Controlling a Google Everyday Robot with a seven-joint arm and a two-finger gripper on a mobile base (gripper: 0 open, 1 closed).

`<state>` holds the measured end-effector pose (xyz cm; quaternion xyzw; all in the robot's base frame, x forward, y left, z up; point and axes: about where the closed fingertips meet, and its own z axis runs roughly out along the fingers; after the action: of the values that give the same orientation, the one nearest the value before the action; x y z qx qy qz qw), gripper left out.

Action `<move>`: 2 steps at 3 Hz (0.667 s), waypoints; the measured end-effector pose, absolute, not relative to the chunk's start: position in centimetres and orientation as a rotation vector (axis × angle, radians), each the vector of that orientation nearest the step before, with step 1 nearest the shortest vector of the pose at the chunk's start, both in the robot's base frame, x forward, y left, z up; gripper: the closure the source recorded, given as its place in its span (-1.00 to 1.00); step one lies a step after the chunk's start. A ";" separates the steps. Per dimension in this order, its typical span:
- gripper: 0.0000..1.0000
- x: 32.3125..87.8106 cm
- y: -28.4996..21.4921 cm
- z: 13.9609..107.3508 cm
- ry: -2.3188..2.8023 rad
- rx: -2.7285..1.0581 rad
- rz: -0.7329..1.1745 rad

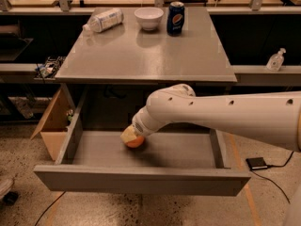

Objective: Pick orange from top drawer and place on counter

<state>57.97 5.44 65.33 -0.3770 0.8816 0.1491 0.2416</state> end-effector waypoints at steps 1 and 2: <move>0.06 57.8 5.4 65.3 2.408 -1.033 0.405; -0.40 58.0 5.2 65.3 2.410 -1.036 0.399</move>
Offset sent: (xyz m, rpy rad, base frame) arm 0.0023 -0.0053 -0.0012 -0.0122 -0.0050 -0.0009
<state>57.95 5.24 65.27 -0.3788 0.8813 0.1459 0.2419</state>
